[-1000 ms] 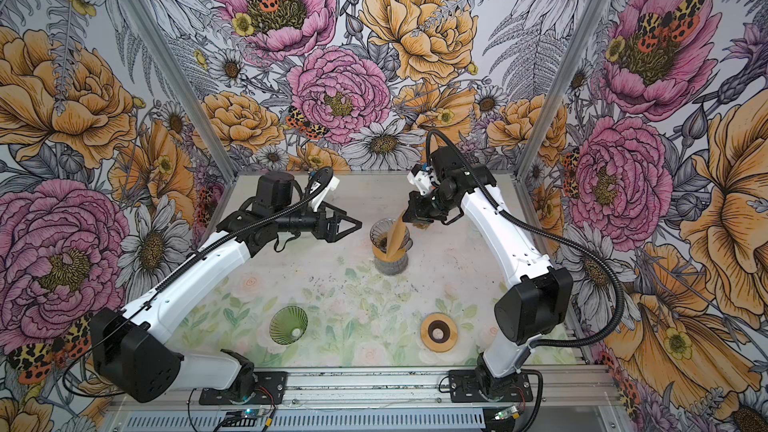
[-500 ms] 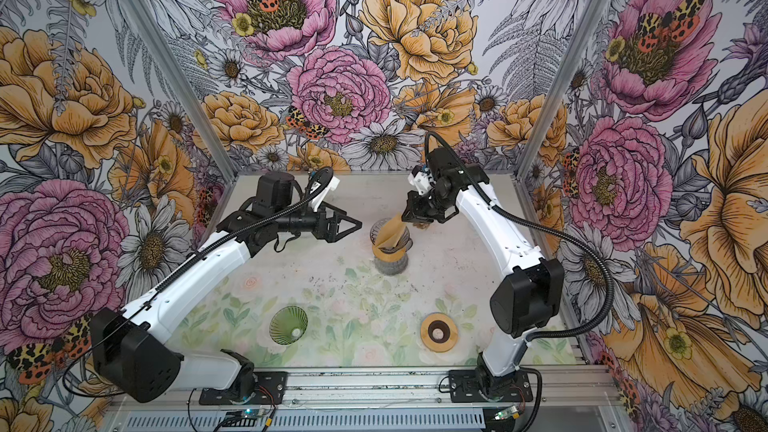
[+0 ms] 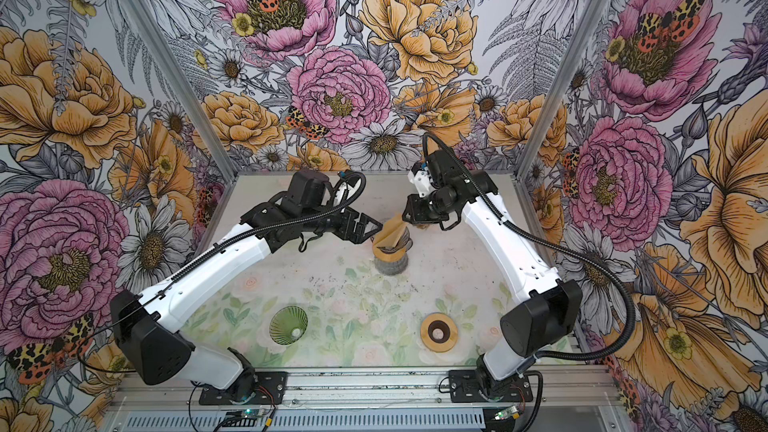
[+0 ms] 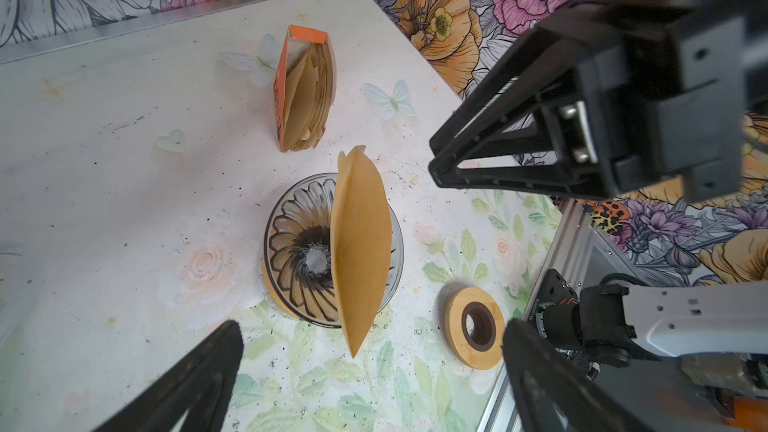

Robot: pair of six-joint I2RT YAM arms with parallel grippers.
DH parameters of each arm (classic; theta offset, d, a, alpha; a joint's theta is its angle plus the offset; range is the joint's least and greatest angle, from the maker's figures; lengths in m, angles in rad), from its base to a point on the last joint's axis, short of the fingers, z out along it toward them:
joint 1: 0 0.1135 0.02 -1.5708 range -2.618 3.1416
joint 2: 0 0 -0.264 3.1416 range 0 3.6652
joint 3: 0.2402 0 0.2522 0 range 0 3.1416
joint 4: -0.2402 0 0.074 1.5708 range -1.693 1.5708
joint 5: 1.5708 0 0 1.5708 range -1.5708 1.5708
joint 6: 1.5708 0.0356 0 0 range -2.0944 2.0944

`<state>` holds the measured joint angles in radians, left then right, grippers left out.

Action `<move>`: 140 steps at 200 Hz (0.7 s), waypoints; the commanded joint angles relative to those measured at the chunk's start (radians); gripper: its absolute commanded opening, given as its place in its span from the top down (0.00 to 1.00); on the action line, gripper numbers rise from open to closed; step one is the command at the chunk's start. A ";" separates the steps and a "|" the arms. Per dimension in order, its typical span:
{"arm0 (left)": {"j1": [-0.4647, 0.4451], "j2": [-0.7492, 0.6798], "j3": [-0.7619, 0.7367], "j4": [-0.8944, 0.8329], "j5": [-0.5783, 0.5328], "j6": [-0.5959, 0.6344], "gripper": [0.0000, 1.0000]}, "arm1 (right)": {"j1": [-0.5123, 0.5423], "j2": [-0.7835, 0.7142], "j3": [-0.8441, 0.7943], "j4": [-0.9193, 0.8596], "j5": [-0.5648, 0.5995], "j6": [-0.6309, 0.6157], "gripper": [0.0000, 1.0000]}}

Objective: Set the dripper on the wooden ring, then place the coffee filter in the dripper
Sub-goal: 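Hold the filter above the dripper with right gripper while left gripper approaches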

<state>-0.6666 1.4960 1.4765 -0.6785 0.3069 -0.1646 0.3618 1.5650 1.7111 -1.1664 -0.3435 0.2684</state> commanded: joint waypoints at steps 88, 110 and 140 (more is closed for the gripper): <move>-0.041 0.190 0.172 -0.214 -0.248 -0.169 0.01 | 0.023 -0.010 -0.068 0.098 0.143 0.084 0.15; -0.041 0.210 0.171 -0.212 -0.230 -0.185 0.01 | 0.033 0.022 -0.046 0.100 0.137 0.083 0.01; -0.046 0.237 0.180 -0.212 -0.222 -0.218 0.01 | 0.044 0.065 -0.020 0.099 0.149 0.079 0.01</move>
<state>-0.7021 1.7111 1.6272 -0.8871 0.0887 -0.3424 0.3946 1.6016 1.6375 -1.0904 -0.2119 0.3443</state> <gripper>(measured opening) 0.988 0.991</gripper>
